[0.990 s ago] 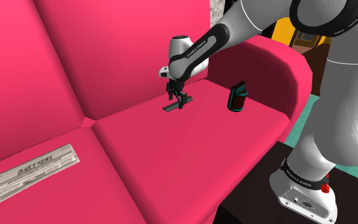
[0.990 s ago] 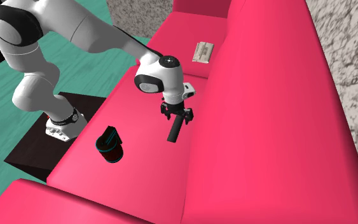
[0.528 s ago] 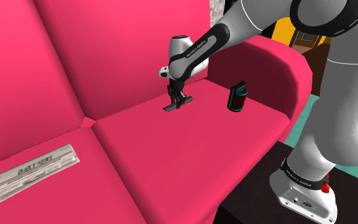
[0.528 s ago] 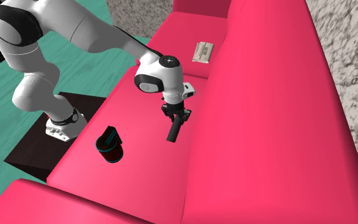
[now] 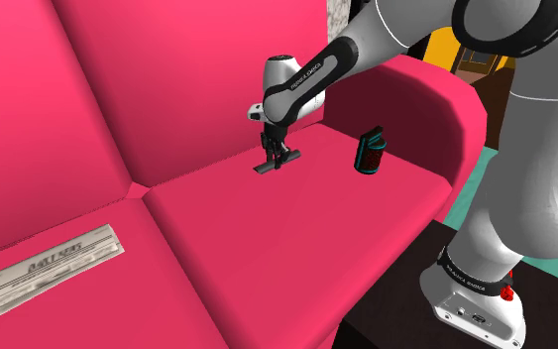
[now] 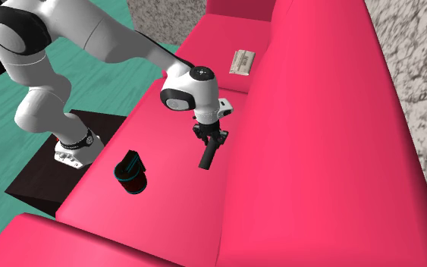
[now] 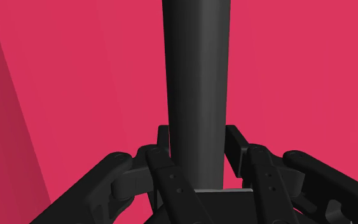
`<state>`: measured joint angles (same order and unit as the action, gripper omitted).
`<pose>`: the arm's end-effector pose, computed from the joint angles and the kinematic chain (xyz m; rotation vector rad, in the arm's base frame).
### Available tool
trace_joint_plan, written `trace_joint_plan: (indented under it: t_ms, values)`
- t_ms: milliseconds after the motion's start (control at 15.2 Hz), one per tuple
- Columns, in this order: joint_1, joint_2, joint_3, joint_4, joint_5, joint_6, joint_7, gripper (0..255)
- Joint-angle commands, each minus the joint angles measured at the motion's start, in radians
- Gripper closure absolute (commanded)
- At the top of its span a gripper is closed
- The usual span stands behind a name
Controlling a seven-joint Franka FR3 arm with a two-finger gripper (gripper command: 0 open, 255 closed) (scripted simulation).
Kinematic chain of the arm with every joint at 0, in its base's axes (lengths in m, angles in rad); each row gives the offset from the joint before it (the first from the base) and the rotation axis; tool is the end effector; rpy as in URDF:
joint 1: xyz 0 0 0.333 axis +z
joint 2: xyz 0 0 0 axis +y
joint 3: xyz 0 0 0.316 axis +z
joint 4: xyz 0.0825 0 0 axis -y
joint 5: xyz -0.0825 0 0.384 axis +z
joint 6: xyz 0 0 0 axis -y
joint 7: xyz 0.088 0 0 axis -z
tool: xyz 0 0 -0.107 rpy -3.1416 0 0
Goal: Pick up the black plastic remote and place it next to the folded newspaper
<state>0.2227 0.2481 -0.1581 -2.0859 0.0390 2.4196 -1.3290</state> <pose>0.5876 0.0403 0.3159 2.3819 1.9498 0.1004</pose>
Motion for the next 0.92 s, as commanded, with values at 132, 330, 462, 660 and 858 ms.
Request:
trace_joint_plan:
  t_ms: [132,330,462,660,858]
  values:
    - [0.001,-0.022,-0.003,0.011,-0.006,-0.033,0.004,255]
    - [0.003,-0.045,-0.004,0.024,-0.012,-0.069,0.007,255]
    - [0.004,-0.06,-0.005,0.033,-0.016,-0.093,0.01,255]
    - [0.005,-0.081,-0.006,0.049,-0.021,-0.129,0.013,255]
    - [0.006,-0.1,-0.007,0.068,-0.025,-0.166,0.015,255]
